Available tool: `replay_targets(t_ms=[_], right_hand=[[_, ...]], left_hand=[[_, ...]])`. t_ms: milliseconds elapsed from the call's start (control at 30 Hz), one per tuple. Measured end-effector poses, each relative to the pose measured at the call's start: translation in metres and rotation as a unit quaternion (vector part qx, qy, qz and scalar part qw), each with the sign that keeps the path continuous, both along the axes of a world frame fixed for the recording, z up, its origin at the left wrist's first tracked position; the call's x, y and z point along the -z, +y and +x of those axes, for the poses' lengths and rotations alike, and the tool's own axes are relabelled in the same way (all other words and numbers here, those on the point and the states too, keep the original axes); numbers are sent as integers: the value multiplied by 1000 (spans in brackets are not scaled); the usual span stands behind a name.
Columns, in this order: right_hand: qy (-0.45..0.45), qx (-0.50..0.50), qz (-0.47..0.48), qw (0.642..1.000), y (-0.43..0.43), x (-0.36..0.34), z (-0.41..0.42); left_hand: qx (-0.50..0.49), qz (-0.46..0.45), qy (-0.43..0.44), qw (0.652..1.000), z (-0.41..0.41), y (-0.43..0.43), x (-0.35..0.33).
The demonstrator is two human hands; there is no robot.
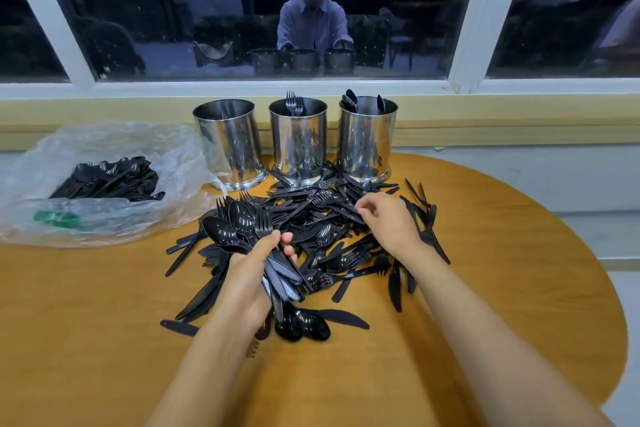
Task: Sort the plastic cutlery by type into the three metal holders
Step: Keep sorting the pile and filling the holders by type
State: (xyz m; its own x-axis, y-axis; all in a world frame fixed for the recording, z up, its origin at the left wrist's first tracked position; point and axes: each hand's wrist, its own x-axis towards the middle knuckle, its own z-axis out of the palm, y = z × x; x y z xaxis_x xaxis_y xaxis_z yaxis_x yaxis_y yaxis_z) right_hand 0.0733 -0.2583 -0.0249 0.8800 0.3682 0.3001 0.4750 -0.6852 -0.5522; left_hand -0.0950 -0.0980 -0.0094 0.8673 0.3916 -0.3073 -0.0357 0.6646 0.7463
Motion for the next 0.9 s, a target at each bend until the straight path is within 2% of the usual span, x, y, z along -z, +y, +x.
replay_targets(t_ms=[233, 333, 433, 500, 567, 633, 700, 767, 900], right_hand=[[45, 38, -213, 975, 41, 4, 22], [72, 60, -203, 975, 45, 6, 25], [62, 76, -191, 977, 41, 1, 24], [37, 79, -150, 985, 36, -3, 19], [42, 58, -45, 996, 33, -8, 7], [108, 5, 89, 990, 34, -15, -12], [198, -61, 186, 961, 39, -19, -36], [237, -102, 226, 939, 44, -19, -57], [233, -125, 269, 926, 54, -12, -88]], left_hand=[[12, 16, 11, 1000, 5, 12, 0], [21, 6, 7, 1000, 7, 16, 1], [27, 2, 8, 1000, 7, 18, 2], [27, -7, 16, 999, 7, 20, 3], [23, -14, 17, 999, 9, 22, 5], [21, -13, 18, 1000, 11, 22, 6], [3, -19, 28, 999, 15, 21, 5], [-18, -24, 42, 999, 18, 19, 2], [-52, -1, 54, 997, 19, 21, 2]])
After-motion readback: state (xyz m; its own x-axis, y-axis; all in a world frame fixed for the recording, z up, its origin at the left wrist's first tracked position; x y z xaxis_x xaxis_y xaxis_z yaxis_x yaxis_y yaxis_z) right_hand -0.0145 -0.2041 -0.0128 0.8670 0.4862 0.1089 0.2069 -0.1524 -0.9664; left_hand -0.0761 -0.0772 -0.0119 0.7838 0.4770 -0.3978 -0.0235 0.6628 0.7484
